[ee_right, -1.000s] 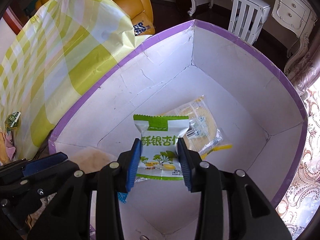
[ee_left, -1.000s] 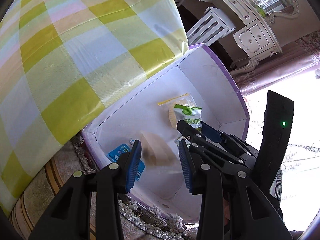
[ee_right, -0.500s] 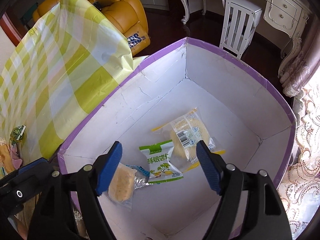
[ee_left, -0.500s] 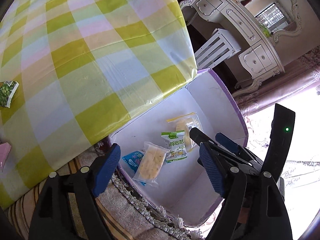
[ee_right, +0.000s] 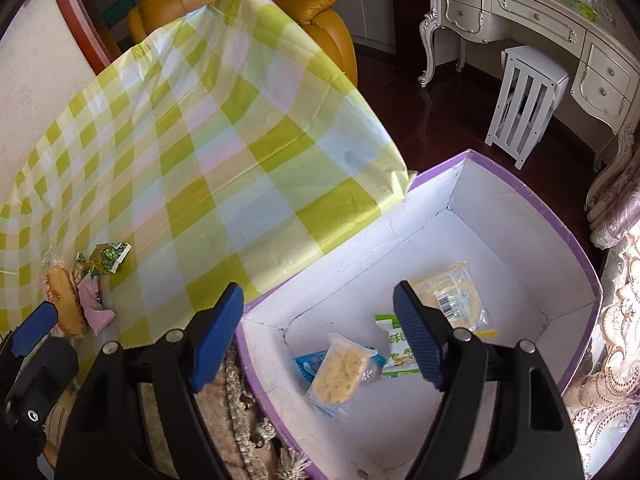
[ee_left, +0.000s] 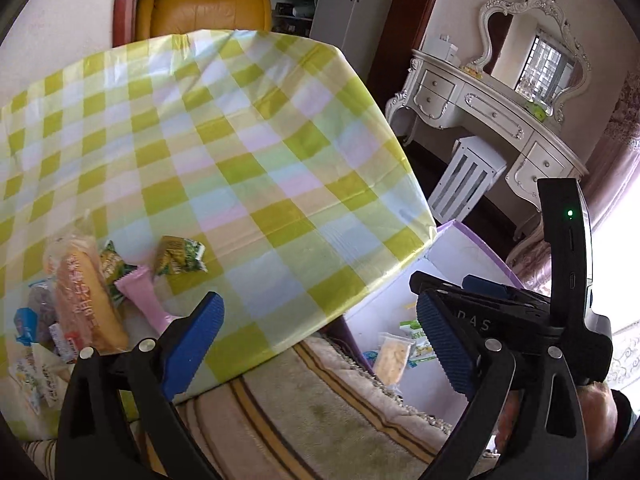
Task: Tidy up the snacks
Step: 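Return to the pile and grasp the orange-edged packet with left tool while right grasps white paper pack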
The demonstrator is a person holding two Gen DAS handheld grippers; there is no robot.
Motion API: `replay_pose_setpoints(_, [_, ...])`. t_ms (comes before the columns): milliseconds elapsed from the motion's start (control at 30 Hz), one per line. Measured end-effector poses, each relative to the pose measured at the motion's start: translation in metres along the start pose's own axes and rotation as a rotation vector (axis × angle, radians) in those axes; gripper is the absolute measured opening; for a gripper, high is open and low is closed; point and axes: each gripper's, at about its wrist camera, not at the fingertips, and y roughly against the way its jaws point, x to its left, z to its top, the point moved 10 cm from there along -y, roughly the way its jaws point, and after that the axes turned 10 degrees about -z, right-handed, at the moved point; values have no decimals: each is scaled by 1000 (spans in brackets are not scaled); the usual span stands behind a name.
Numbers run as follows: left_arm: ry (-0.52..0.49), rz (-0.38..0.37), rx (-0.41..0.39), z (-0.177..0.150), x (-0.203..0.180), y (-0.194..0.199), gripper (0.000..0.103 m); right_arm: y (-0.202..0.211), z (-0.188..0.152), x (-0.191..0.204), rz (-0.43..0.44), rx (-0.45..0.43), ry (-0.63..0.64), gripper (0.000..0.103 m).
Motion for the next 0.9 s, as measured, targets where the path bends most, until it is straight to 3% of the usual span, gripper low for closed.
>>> replay_pose_setpoints(433, [177, 217, -154, -29, 113, 101, 94, 35, -29, 106, 131, -15, 205, 77])
replay_pose_setpoints(667, [402, 224, -208, -68, 177, 146, 92, 59, -67, 178, 269, -22, 346, 78])
replay_pose_setpoints(900, [546, 262, -208, -106, 225, 172, 85, 76, -93, 226, 375, -10, 439, 78])
